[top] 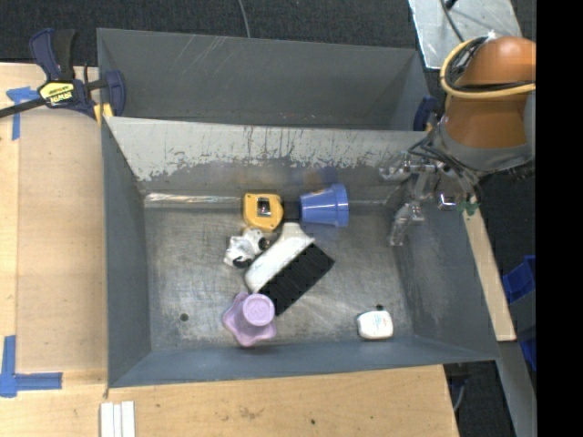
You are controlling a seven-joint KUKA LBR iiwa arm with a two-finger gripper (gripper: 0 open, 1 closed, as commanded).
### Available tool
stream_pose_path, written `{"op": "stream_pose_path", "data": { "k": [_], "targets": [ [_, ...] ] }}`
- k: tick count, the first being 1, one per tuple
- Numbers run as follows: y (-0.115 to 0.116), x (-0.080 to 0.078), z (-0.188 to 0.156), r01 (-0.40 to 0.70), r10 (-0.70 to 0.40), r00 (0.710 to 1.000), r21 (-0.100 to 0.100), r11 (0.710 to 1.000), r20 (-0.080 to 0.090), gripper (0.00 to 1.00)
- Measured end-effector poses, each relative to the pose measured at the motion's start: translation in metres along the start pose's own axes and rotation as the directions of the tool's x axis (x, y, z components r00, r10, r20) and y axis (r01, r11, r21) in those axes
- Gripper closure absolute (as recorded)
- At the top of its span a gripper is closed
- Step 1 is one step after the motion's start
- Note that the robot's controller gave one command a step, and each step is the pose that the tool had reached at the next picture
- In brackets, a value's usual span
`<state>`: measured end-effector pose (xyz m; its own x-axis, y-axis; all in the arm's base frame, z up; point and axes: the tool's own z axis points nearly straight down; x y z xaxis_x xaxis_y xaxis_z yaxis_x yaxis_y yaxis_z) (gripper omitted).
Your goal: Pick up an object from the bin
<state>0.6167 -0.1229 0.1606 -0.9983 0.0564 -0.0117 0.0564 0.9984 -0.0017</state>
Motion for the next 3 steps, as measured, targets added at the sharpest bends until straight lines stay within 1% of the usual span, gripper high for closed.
{"op": "stream_pose_path", "data": {
  "k": [1,2,3],
  "targets": [
    [0.055,0.003,0.029,-0.003,0.003,1.0,-0.001,1.0,-0.011,0.0],
    [0.084,0.003,0.036,0.003,-0.003,1.0,-0.003,1.0,-0.007,0.0],
    [0.099,0.007,0.063,-0.182,0.182,0.983,0.006,0.983,0.003,0.0]
  ]
}}
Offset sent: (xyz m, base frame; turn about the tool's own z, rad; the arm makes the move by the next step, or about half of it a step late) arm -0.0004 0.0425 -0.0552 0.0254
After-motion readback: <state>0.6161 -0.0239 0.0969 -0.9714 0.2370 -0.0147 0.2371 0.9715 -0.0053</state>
